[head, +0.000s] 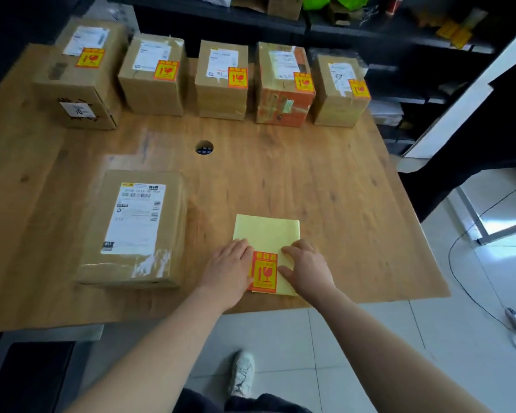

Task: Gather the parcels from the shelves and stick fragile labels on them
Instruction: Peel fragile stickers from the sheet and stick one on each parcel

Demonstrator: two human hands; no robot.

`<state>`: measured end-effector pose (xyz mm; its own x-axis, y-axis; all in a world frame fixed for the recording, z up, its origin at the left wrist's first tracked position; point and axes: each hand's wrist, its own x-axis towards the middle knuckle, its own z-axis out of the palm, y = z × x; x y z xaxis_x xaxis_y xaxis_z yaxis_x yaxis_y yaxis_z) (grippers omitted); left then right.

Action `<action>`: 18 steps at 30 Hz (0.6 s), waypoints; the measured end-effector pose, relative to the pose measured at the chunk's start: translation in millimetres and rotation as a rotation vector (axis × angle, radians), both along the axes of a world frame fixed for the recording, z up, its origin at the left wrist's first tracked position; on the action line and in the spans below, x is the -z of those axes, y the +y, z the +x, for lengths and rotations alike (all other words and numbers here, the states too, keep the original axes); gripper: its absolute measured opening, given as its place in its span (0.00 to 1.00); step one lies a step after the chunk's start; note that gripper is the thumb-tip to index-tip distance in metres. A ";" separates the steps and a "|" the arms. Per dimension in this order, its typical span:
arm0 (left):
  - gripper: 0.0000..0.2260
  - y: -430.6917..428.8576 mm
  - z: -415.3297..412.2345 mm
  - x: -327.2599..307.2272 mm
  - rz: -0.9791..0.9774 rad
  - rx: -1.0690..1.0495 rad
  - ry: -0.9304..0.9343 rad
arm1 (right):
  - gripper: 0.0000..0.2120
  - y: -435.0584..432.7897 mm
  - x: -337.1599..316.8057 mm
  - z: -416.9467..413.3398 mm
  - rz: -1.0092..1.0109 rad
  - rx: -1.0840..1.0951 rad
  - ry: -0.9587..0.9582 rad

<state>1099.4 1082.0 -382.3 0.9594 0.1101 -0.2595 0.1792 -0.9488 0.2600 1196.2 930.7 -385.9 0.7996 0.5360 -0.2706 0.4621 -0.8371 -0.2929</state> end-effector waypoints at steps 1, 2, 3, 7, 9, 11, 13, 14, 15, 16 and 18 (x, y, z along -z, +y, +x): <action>0.31 0.0 0.1 3.8 0.004 -0.003 0.015 | 0.21 0.8 2.5 1.5 0.010 -0.008 -0.006; 0.32 0.3 0.1 7.0 0.000 -0.010 0.025 | 0.20 1.5 4.7 3.0 0.027 -0.012 -0.006; 0.32 0.8 0.1 9.7 -0.006 -0.016 0.030 | 0.19 1.9 7.0 4.3 0.049 -0.017 -0.002; 0.33 2.9 0.6 13.4 -0.011 -0.025 0.023 | 0.14 1.5 13.6 4.1 0.132 -0.025 0.023; 0.34 3.5 0.8 13.8 -0.022 -0.032 0.023 | 0.13 0.6 15.9 3.3 0.167 -0.008 0.034; 0.34 4.2 0.3 14.6 -0.033 -0.037 0.021 | 0.11 0.4 16.7 2.6 0.189 0.014 0.056; 0.34 4.6 0.1 15.3 -0.039 -0.043 0.015 | 0.08 -0.3 18.2 2.5 0.225 0.051 0.084; 0.34 4.6 0.2 15.6 -0.039 -0.044 0.012 | 0.08 -0.9 18.3 2.2 0.240 0.079 0.098; 0.34 4.5 0.4 15.8 -0.037 -0.045 0.009 | 0.10 -1.2 18.1 2.1 0.250 0.108 0.111; 0.34 4.4 0.3 16.0 -0.036 -0.046 0.008 | 0.13 -1.3 18.0 2.1 0.253 0.130 0.122; 0.34 4.2 0.2 16.3 -0.039 -0.047 0.011 | 0.16 -0.7 19.5 2.5 0.238 0.133 0.131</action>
<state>1099.6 1086.2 -398.6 0.9506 0.1445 -0.2746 0.2261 -0.9286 0.2941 1198.7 930.0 -405.4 0.8337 0.4895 -0.2557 0.2982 -0.7886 -0.5377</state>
